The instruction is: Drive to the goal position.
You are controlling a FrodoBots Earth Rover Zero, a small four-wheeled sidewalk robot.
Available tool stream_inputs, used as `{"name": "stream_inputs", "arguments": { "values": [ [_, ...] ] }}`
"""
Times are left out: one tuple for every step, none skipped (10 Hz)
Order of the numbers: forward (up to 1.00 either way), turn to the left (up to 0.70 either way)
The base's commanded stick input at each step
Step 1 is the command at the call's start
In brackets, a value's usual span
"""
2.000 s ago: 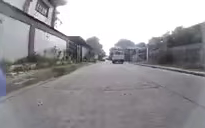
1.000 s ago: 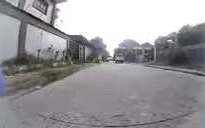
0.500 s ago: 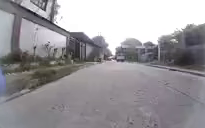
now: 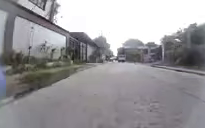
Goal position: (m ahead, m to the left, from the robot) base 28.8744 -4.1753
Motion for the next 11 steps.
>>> {"name": "stream_inputs", "arguments": {
  "values": [
    [1.0,0.0],
    [1.0,-0.11],
    [1.0,-0.33],
    [1.0,-0.32],
    [1.0,-0.4],
    [1.0,-0.4],
    [1.0,0.18],
    [1.0,0.01],
    [1.0,0.09],
    [1.0,0.01],
    [1.0,0.12]
  ]
}}
